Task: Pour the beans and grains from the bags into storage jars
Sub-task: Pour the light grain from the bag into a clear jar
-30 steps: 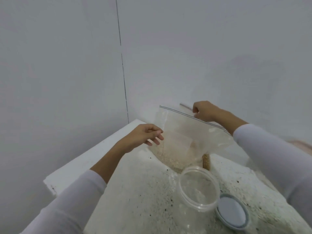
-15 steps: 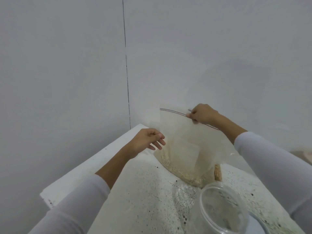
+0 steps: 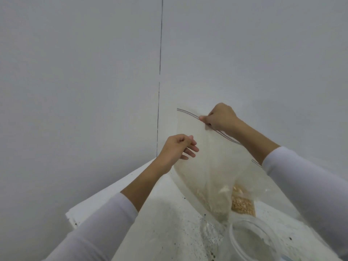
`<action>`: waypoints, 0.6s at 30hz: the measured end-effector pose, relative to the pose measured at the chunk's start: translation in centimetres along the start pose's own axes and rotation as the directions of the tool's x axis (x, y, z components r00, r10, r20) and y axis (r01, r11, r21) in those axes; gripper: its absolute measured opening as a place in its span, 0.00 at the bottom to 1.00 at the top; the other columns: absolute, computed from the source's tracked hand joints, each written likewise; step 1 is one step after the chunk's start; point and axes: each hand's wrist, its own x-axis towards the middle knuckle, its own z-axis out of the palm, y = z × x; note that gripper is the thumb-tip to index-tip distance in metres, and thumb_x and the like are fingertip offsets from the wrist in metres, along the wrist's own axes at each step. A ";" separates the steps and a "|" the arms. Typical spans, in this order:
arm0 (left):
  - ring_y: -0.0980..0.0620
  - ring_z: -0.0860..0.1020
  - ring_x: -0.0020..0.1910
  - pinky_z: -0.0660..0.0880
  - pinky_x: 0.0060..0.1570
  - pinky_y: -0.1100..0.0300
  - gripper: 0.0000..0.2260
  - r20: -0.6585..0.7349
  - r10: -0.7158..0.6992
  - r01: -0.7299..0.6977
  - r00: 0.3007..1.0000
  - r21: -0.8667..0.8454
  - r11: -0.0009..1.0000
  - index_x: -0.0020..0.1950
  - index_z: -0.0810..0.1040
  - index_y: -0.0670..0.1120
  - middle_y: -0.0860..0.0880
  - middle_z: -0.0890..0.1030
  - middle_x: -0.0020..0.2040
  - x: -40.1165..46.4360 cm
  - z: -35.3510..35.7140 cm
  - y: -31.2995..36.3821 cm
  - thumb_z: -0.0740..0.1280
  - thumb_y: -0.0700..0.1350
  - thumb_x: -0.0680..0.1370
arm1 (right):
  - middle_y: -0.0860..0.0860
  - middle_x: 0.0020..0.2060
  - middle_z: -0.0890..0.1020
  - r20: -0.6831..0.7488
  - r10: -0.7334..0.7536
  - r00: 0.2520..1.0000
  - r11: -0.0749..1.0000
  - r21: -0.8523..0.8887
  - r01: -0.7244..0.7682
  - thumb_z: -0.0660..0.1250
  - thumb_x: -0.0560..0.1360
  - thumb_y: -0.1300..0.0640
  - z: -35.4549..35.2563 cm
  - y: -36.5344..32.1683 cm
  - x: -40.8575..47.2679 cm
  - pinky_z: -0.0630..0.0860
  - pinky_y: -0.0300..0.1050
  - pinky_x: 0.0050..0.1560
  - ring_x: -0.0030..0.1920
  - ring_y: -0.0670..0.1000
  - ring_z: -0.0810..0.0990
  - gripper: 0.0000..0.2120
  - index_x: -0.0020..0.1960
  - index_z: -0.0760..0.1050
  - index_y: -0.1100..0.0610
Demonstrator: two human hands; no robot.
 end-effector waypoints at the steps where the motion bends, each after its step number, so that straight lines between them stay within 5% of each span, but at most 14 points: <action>1: 0.53 0.81 0.36 0.76 0.37 0.62 0.11 -0.017 0.009 -0.009 1.000 -0.012 1.000 0.46 0.77 0.43 0.49 0.83 0.41 -0.1 -0.1 0.3 0.60 0.48 0.82 | 0.52 0.26 0.70 0.000 0.011 1.000 1.000 0.028 -0.011 0.67 0.76 0.49 -0.2 -0.7 -0.2 0.65 0.42 0.32 0.29 0.50 0.68 0.19 0.37 0.74 0.64; 4: 0.52 0.80 0.38 0.77 0.39 0.60 0.11 -0.075 0.007 -0.011 0.997 -0.062 0.998 0.50 0.75 0.42 0.49 0.81 0.45 -0.6 -0.6 0.9 0.61 0.49 0.81 | 0.52 0.28 0.67 0.061 0.065 0.996 0.994 0.082 -0.070 0.67 0.77 0.52 0.1 -2.3 -1.2 0.61 0.41 0.27 0.28 0.50 0.65 0.20 0.32 0.64 0.60; 9: 0.52 0.76 0.37 0.79 0.40 0.55 0.13 -0.086 -0.072 0.069 0.994 -0.032 0.997 0.50 0.74 0.42 0.47 0.77 0.44 -1.9 -2.1 -0.2 0.60 0.51 0.81 | 0.56 0.30 0.72 0.318 0.054 0.947 0.923 0.345 -0.168 0.62 0.79 0.63 2.7 -3.9 -3.5 0.72 0.36 0.23 0.28 0.51 0.72 0.11 0.38 0.68 0.63; 13: 0.53 0.77 0.35 0.78 0.31 0.61 0.14 -0.068 -0.144 0.146 0.987 0.035 0.989 0.45 0.73 0.43 0.48 0.77 0.41 -3.7 -3.5 -2.2 0.58 0.51 0.82 | 0.55 0.24 0.76 0.515 0.065 0.855 0.915 0.310 -0.256 0.59 0.77 0.69 6.3 -3.3 -5.4 0.73 0.37 0.26 0.23 0.49 0.73 0.11 0.36 0.72 0.65; 18: 0.53 0.72 0.27 0.72 0.26 0.62 0.17 -0.067 -0.197 0.201 0.978 0.052 0.978 0.38 0.72 0.43 0.48 0.74 0.33 -4.0 -4.9 -2.6 0.60 0.54 0.81 | 0.52 0.26 0.74 0.505 0.018 0.863 0.875 0.410 -0.257 0.66 0.74 0.64 8.5 -2.9 -6.6 0.72 0.36 0.27 0.25 0.47 0.71 0.09 0.35 0.76 0.62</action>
